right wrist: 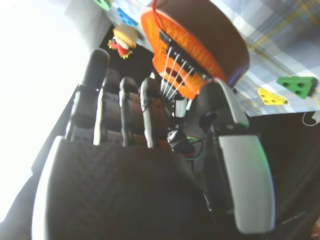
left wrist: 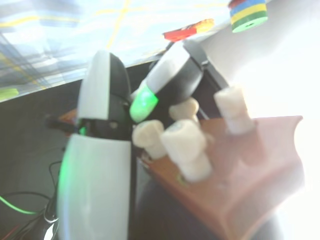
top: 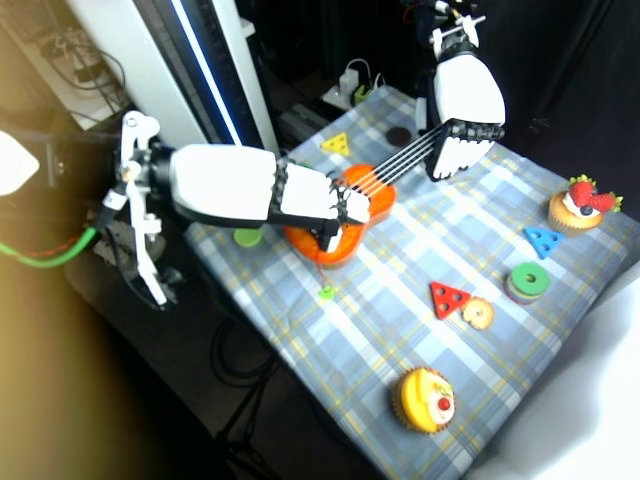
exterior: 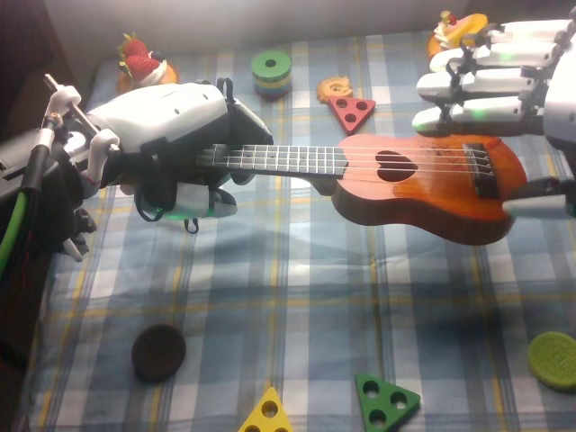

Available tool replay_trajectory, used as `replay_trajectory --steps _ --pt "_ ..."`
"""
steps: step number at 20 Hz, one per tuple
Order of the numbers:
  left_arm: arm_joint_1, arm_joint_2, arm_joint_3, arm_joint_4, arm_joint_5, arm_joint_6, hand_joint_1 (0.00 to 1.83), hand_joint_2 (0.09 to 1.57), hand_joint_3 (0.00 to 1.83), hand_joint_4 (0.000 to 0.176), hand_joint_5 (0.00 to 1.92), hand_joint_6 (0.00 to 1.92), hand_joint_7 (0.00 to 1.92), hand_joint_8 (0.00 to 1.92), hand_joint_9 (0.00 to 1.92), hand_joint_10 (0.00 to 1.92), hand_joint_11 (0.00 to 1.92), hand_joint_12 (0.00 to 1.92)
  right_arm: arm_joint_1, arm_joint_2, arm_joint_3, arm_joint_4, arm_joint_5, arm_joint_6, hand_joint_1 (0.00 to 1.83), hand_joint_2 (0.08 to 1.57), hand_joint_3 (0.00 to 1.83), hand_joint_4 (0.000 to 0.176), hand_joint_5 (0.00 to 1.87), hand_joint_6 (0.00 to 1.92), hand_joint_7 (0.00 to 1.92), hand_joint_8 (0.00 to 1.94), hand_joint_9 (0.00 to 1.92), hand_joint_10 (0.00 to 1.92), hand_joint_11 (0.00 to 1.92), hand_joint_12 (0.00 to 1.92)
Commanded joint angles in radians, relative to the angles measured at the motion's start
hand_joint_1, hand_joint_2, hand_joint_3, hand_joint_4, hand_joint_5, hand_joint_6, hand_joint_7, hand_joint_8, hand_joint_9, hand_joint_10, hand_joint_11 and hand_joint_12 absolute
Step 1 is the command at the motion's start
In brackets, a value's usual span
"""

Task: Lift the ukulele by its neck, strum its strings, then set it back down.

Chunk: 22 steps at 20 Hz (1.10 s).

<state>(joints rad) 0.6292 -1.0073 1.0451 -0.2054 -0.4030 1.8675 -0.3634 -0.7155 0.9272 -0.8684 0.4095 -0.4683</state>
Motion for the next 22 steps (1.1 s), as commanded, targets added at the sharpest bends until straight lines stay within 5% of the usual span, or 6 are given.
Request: replay_trajectory --steps 1,6,7,11,19,22 --pt "-0.014 -0.004 0.002 0.001 -0.113 -0.003 1.43 1.17 0.00 0.000 0.88 1.92 1.18 1.92 1.43 1.92 1.52 1.92 0.022 0.002 0.003 0.014 0.059 0.006 0.50 1.36 0.03 0.000 0.35 0.03 0.08 0.00 0.01 0.01 0.00 0.13" --pt "-0.015 -0.004 0.001 0.001 -0.115 -0.003 1.42 1.17 0.00 0.000 0.87 1.92 1.15 1.92 1.41 1.92 1.49 1.92 0.038 -0.008 -0.001 -0.082 0.028 0.060 0.36 1.43 0.04 0.000 0.34 0.01 0.00 0.00 0.00 0.00 0.00 0.00" --pt "-0.015 -0.003 0.000 0.001 -0.116 -0.003 1.42 1.18 0.00 0.000 0.89 1.92 1.17 1.92 1.43 1.92 1.52 1.92 0.038 -0.008 -0.001 -0.086 0.027 0.060 0.38 1.39 0.00 0.006 0.34 0.01 0.00 0.00 0.00 0.00 0.00 0.79" --pt "-0.014 -0.002 0.000 0.000 -0.116 -0.003 1.43 1.18 0.00 0.000 0.91 1.92 1.17 1.92 1.43 1.92 1.51 1.92 0.039 -0.007 -0.001 -0.087 0.027 0.060 0.35 1.35 0.00 0.028 0.35 0.01 0.00 0.00 0.00 0.00 0.00 1.56" --pt "-0.017 -0.003 -0.001 0.000 -0.117 -0.003 1.43 1.17 0.00 0.000 0.93 1.92 1.18 1.92 1.43 1.92 1.50 1.92 0.043 -0.008 -0.001 -0.096 0.021 0.060 0.34 1.35 0.00 0.050 0.32 0.00 0.00 0.00 0.00 0.00 0.00 1.50" --pt "-0.016 -0.003 -0.001 0.000 -0.118 -0.003 1.43 1.17 0.00 0.000 0.90 1.92 1.15 1.92 1.40 1.92 1.47 1.92 0.043 -0.010 -0.004 -0.101 0.021 0.060 0.34 1.31 0.00 0.035 0.45 0.02 0.00 0.00 0.00 0.00 0.00 0.95"
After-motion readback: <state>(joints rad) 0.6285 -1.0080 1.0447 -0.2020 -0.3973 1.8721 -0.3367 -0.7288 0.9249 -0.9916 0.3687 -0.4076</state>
